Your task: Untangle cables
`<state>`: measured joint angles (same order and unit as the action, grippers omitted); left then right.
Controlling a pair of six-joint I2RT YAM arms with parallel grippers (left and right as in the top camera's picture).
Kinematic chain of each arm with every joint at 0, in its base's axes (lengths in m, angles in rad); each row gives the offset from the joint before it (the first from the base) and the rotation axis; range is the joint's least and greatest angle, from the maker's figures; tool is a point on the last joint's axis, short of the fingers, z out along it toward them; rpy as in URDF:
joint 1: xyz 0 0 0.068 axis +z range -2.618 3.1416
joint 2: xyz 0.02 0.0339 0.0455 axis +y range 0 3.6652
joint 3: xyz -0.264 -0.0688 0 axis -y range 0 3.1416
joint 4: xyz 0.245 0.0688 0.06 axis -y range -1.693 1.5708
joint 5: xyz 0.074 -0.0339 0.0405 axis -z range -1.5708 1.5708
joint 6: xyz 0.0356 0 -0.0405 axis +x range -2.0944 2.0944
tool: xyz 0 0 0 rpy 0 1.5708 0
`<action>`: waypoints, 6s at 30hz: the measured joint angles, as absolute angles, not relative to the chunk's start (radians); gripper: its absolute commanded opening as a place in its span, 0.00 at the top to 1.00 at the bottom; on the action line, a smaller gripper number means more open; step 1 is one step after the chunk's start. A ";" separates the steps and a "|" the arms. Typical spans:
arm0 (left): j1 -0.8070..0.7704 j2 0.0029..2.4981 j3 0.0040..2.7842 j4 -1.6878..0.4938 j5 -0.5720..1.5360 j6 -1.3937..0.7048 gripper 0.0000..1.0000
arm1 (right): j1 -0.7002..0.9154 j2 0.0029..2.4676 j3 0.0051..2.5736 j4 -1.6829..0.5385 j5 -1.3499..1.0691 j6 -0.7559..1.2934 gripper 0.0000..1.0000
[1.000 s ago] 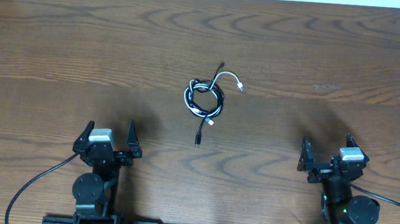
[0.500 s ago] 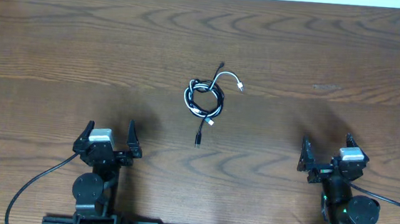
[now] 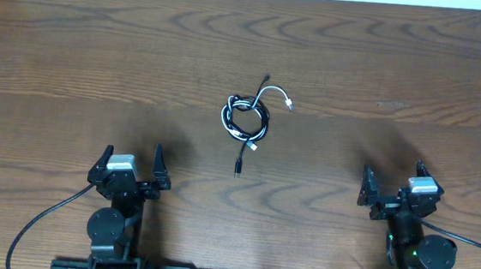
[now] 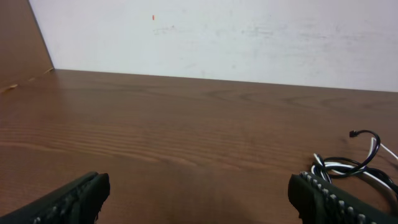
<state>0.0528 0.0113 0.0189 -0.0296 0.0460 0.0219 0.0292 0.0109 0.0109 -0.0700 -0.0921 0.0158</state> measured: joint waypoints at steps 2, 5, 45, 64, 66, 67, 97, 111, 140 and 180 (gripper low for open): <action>0.053 0.011 0.019 -0.030 0.046 0.022 0.03 | 0.029 0.011 0.011 -0.070 -0.093 0.016 0.01; 0.053 0.011 0.019 -0.030 0.046 0.022 0.03 | 0.029 0.011 0.011 -0.070 -0.093 0.016 0.01; 0.052 0.909 0.884 -0.635 0.055 0.019 0.03 | 0.022 0.664 0.566 -0.154 -0.291 0.104 0.01; 0.033 1.542 1.558 -0.882 0.534 -0.099 0.03 | 0.022 1.467 1.520 -0.857 -0.515 -0.019 0.01; 0.025 1.579 1.558 -0.860 0.620 -0.107 0.03 | 0.022 1.499 1.520 -0.860 -0.537 -0.009 0.01; 0.024 1.594 1.558 -0.849 0.643 -0.108 0.04 | 0.022 1.511 1.520 -0.862 -0.544 -0.003 0.05; -0.375 2.090 1.559 -0.879 0.038 -0.707 0.58 | 0.022 1.549 1.520 -0.928 -0.395 0.123 0.17; -0.399 2.090 1.454 -0.818 0.027 -0.755 0.93 | 0.022 1.549 1.520 -0.929 -0.392 0.124 0.18; -0.288 1.807 1.492 -0.572 0.972 -0.412 0.93 | 0.240 1.727 1.520 -0.905 -0.457 0.270 0.68; -0.186 1.808 1.492 -0.271 1.462 -0.585 0.93 | 0.270 1.792 1.732 -0.870 -0.606 0.262 0.51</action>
<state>-0.1860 1.8076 1.4918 -0.2707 1.4620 -0.5854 0.2703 1.7916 1.7325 -0.8700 -0.6060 0.2619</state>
